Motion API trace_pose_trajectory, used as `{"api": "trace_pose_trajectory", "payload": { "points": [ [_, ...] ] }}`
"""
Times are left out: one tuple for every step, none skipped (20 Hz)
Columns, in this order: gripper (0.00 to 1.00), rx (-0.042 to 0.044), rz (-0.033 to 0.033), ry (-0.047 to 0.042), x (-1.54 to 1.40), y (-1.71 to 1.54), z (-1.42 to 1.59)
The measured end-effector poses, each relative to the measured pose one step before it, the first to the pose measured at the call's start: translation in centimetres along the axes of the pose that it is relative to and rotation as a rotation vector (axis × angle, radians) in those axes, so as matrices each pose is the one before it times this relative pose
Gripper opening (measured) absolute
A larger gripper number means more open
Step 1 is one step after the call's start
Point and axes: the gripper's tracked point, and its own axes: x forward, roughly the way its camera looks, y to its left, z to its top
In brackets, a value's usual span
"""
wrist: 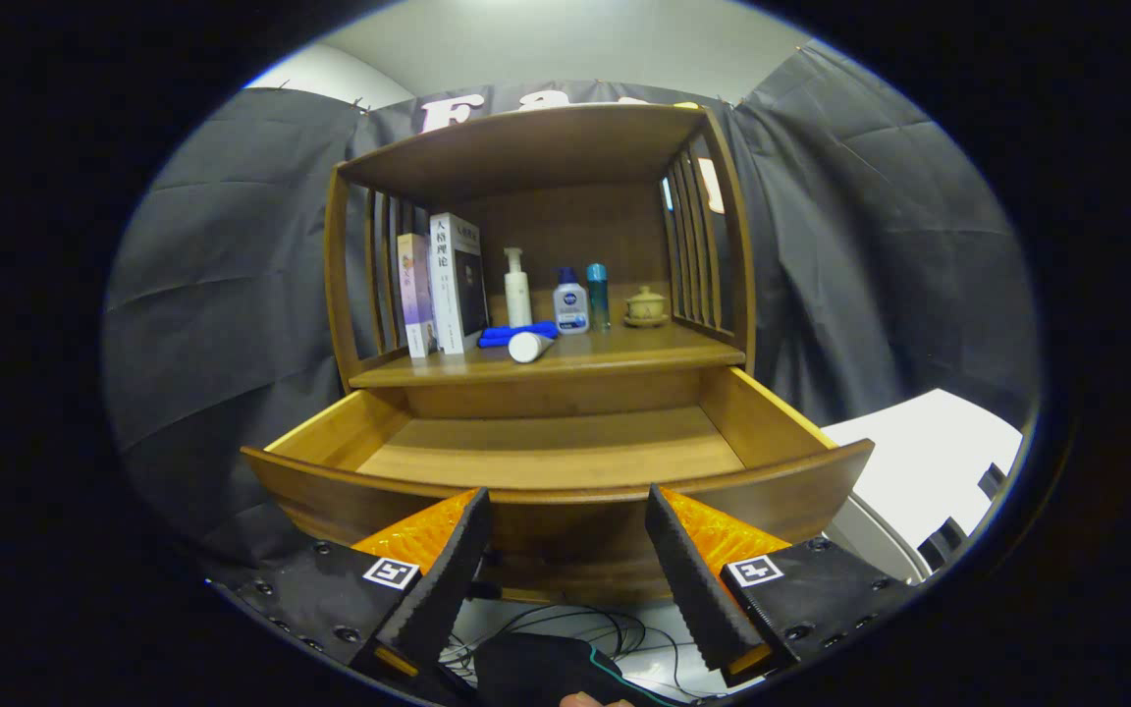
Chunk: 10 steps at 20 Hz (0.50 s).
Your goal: Pull open the drawer, take out the items inside it, and place them on the countertop above the cabinet.
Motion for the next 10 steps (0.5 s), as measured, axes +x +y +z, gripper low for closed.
{"api": "trace_pose_trajectory", "payload": {
  "points": [
    [0.98, 0.00324, -0.00283, 0.02060, 0.050, -0.076, -0.708],
    [0.98, -0.00394, -0.00474, 0.01239, 0.071, -0.158, -0.568],
    [0.98, -0.00943, -0.00738, 0.00394, 0.116, -0.179, -0.286],
    [0.98, -0.01075, -0.00600, -0.00125, 0.121, -0.065, -0.282],
    [0.98, -0.00983, 0.00068, 0.00012, 0.151, 0.141, -0.278],
    [0.98, -0.00843, 0.00061, 0.00515, 0.161, 0.186, -0.450],
    [0.98, -0.00668, 0.00188, 0.00852, 0.162, 0.288, -0.411],
    [0.98, -0.00678, -0.00330, 0.00467, 0.263, 0.141, -0.301],
    [0.98, -0.01029, -0.01251, 0.00028, 0.307, -0.053, -0.144],
    [0.98, -0.01302, -0.01609, 0.00134, 0.453, -0.149, -0.245]
  ]
}}
